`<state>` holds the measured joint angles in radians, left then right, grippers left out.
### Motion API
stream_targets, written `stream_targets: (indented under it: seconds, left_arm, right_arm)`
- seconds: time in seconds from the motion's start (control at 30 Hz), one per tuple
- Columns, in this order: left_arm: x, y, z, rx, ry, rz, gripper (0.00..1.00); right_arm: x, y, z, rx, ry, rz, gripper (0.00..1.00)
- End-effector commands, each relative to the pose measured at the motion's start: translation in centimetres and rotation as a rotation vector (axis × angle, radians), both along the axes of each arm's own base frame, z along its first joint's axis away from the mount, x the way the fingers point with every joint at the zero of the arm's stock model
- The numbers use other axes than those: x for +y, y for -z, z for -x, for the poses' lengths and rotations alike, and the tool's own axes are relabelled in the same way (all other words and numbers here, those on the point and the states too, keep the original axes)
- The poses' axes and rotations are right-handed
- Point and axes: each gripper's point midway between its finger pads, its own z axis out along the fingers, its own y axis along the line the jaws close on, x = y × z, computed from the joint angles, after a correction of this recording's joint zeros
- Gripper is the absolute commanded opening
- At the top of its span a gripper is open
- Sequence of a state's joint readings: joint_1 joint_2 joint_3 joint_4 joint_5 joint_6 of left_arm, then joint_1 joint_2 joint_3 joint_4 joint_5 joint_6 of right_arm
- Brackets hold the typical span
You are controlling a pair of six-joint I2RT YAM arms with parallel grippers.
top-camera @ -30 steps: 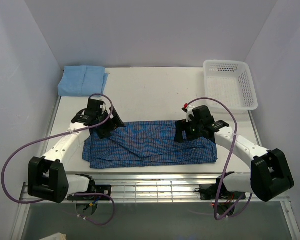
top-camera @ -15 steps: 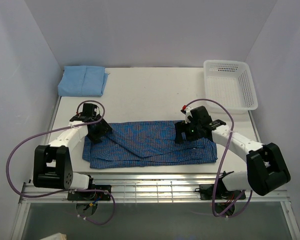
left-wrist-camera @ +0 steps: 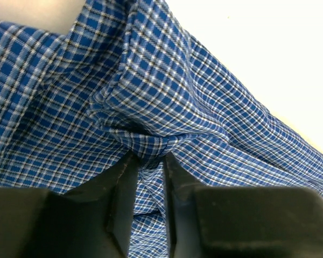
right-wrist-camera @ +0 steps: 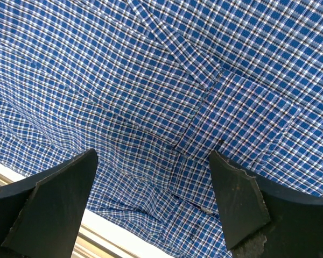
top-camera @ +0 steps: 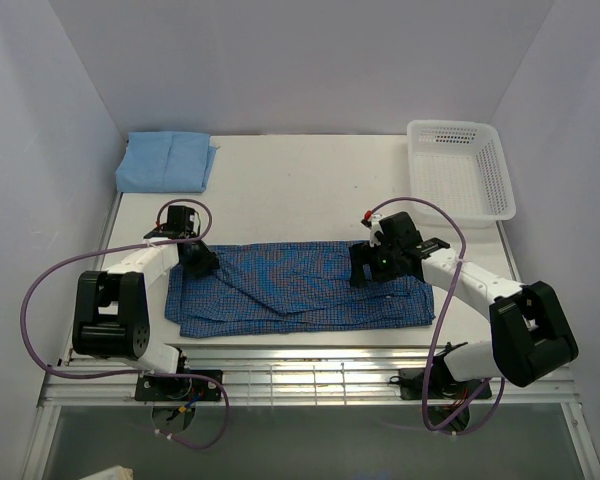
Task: Fold and stack the long sleeve shirts
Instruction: Fold the shirt
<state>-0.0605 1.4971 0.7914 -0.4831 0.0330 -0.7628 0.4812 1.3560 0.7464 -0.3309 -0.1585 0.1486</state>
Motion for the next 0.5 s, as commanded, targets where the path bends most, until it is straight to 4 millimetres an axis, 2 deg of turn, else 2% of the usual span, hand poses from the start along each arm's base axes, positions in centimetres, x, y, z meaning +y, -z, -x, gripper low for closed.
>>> stream_targets:
  seconds: [0.0,0.1,0.13,0.17,0.3,0.37,0.47]
  left_arm:
    - [0.2,-1.2,-1.3,-0.064,0.013,0.000,0.33]
    - [0.2,-1.1,-1.6,-0.066,0.019,-0.004,0.22]
    - [0.3,-1.1,-1.7,-0.065,0.023,-0.005,0.06]
    - [0.3,-1.3,-1.9,-0.068,0.023,-0.002,0.00]
    - [0.2,-2.2,-1.9,-0.070,0.036,0.001,0.00]
    - [0.2,-3.2,-1.8,-0.084,0.043,-0.002,0.00]
    - [0.1,-4.6,-0.7,-0.060,0.059,0.002,0.00]
  right_arm:
    - [0.6,-1.1,-1.5,-0.049,-0.004,-0.008,0.90]
    - [0.5,-1.0,-1.5,-0.047,0.000,-0.004,0.90]
    - [0.5,-0.9,-1.5,-0.045,0.002,-0.002,0.90]
    - [0.5,-0.9,-1.5,-0.046,0.002,-0.001,0.90]
    - [0.2,-0.8,-1.5,-0.043,0.013,0.011,0.90]
    - [0.1,-0.7,-1.5,-0.042,0.020,0.017,0.90]
    - [-0.3,-0.5,-1.4,-0.034,0.036,0.037,0.90]
